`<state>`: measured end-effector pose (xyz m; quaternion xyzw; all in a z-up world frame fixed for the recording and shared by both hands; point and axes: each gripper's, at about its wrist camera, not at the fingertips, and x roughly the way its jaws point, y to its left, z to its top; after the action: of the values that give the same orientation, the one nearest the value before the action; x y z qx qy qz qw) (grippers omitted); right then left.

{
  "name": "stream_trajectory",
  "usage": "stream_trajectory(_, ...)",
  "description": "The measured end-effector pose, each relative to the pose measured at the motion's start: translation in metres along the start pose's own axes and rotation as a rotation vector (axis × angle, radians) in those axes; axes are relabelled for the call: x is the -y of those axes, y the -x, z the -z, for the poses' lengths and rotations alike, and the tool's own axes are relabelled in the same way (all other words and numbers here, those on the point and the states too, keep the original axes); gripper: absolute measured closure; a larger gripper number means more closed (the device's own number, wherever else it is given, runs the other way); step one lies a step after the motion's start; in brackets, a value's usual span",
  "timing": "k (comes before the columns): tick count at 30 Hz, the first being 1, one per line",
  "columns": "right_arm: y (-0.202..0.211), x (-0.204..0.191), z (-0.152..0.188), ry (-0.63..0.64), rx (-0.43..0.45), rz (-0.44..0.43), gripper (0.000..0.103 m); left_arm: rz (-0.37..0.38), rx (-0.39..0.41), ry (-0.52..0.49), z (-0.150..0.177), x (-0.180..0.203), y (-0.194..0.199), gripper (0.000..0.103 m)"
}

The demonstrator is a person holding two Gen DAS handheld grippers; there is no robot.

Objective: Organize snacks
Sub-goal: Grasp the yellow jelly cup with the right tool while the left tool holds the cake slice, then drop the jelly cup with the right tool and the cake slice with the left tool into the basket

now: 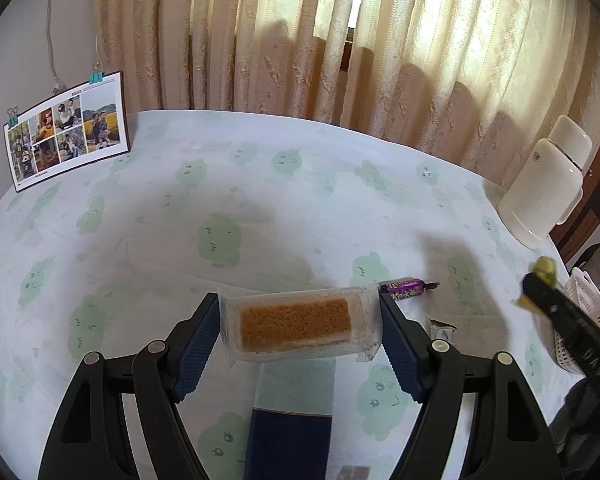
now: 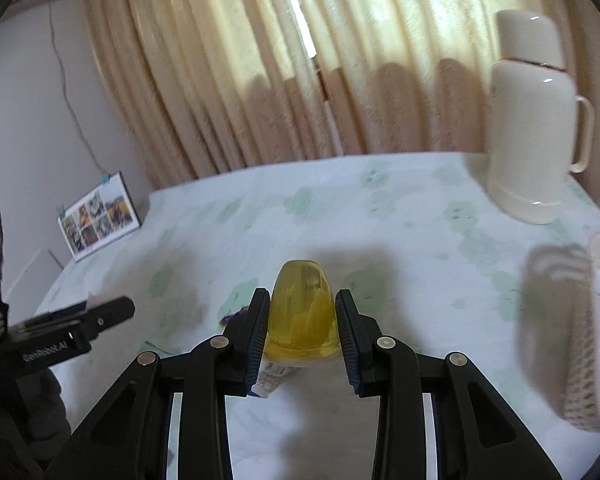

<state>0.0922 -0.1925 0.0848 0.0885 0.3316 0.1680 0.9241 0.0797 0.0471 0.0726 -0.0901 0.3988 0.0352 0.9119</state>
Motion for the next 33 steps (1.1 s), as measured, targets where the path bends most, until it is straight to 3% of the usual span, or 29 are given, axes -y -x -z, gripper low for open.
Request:
stream_trajectory(15, 0.076, 0.078, -0.002, -0.177, 0.191, 0.203, 0.068, 0.020, -0.011, -0.053, 0.008, 0.020, -0.005, 0.030)
stream_trajectory(27, 0.122, 0.131, 0.015, -0.299, 0.323, 0.480, 0.067, 0.018, -0.027, -0.084, 0.015, 0.032, -0.010, 0.030)
stream_trajectory(29, 0.125, 0.139, 0.016, -0.323, 0.329, 0.500, 0.057, 0.020, -0.029, -0.089, 0.016, 0.034, -0.010, 0.030)
stream_trajectory(30, 0.126, 0.143, 0.018, -0.338, 0.334, 0.508, 0.043, 0.020, -0.030, -0.091, 0.016, 0.035, -0.011, 0.030)
stream_trajectory(31, 0.129, 0.147, 0.020, -0.355, 0.343, 0.513, 0.038, 0.021, -0.031, -0.095, 0.017, 0.036, -0.011, 0.030)
stream_trajectory(33, 0.133, 0.152, 0.021, -0.365, 0.349, 0.527, 0.038, 0.022, -0.030, -0.104, 0.018, 0.039, -0.011, 0.030)
